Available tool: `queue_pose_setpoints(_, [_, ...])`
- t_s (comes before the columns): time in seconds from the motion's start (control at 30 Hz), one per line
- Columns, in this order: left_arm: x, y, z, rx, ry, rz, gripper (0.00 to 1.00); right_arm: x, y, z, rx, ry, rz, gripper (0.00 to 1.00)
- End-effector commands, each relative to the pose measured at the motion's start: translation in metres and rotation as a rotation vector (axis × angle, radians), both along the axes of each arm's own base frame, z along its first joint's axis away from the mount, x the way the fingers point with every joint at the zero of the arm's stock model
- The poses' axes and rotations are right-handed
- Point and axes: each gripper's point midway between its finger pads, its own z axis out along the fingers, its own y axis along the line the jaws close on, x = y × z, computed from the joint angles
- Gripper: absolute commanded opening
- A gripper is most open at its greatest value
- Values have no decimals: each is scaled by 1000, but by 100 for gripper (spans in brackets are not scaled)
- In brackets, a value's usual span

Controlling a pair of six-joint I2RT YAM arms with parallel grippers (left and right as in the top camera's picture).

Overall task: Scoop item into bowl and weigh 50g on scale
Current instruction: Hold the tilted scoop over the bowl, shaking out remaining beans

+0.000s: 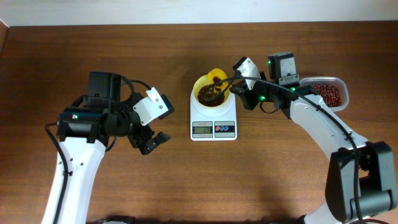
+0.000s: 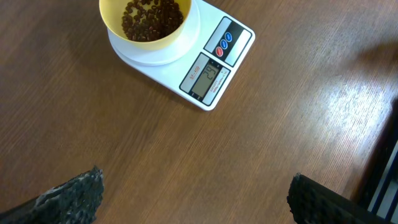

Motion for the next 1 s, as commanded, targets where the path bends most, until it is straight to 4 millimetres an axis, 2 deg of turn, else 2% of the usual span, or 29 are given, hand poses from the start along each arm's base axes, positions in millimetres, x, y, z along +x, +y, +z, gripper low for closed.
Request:
queue_pose_setpoints(0.0, [1, -3, 3, -13, -14, -22, 99, -3, 4, 5, 0, -18, 14, 4])
queue_pose_setpoints(0.97, [1, -3, 3, -13, -14, -22, 99, -13, 12, 9, 54, 13, 65, 4])
